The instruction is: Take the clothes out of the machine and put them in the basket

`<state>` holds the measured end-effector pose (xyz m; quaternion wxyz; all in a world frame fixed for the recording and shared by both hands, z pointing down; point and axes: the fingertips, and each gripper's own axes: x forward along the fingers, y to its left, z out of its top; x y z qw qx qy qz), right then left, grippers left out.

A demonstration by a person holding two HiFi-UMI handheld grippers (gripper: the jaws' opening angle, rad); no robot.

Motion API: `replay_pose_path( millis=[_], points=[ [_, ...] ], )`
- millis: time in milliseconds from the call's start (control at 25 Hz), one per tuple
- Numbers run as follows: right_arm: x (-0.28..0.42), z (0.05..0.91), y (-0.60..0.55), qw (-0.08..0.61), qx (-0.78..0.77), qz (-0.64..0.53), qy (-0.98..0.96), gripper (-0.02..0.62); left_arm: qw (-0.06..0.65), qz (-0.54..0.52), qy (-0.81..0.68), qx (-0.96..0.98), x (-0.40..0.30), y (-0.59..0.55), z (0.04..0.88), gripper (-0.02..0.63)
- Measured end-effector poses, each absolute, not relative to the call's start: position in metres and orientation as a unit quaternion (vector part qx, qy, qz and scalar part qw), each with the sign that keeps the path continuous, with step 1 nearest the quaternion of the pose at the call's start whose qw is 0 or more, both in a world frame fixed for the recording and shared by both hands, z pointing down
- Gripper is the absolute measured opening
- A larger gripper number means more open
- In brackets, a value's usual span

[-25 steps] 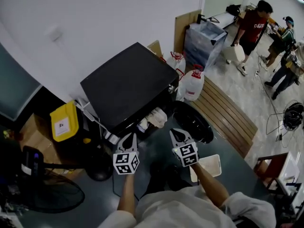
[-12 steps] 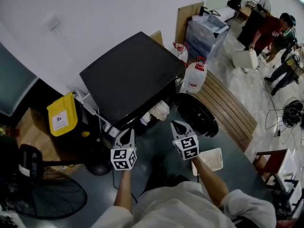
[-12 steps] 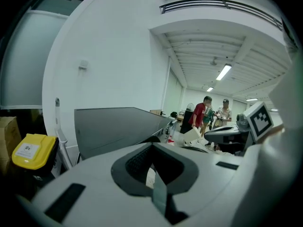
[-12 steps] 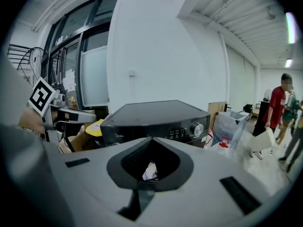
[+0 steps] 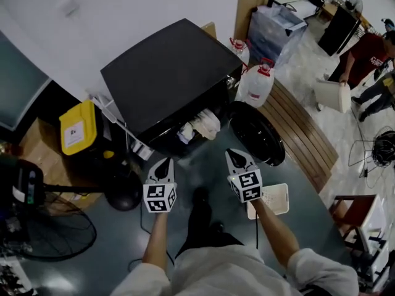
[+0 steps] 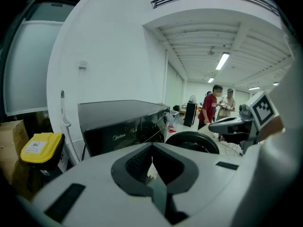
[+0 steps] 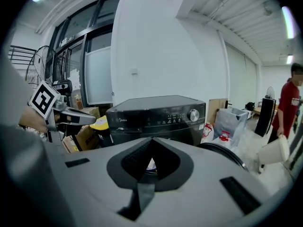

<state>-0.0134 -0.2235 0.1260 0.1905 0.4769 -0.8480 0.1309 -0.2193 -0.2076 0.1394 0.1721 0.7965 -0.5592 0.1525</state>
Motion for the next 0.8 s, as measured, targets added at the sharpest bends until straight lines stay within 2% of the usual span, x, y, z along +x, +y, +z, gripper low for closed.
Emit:
replay_pose_path(
  millis=[240,800],
  points=[
    [-0.011,0.159,-0.214,0.199,0.463,0.137,-0.852,0.023,0.176,0.168,-0.56,0.792,-0.215,-0.199,0.166,0.02],
    [-0.018,0.261,-0.323,0.16,0.48,0.13,-0.852,0.023,0.142,0.153,-0.55,0.808,-0.226,-0.283,0.276,0.02]
  ],
)
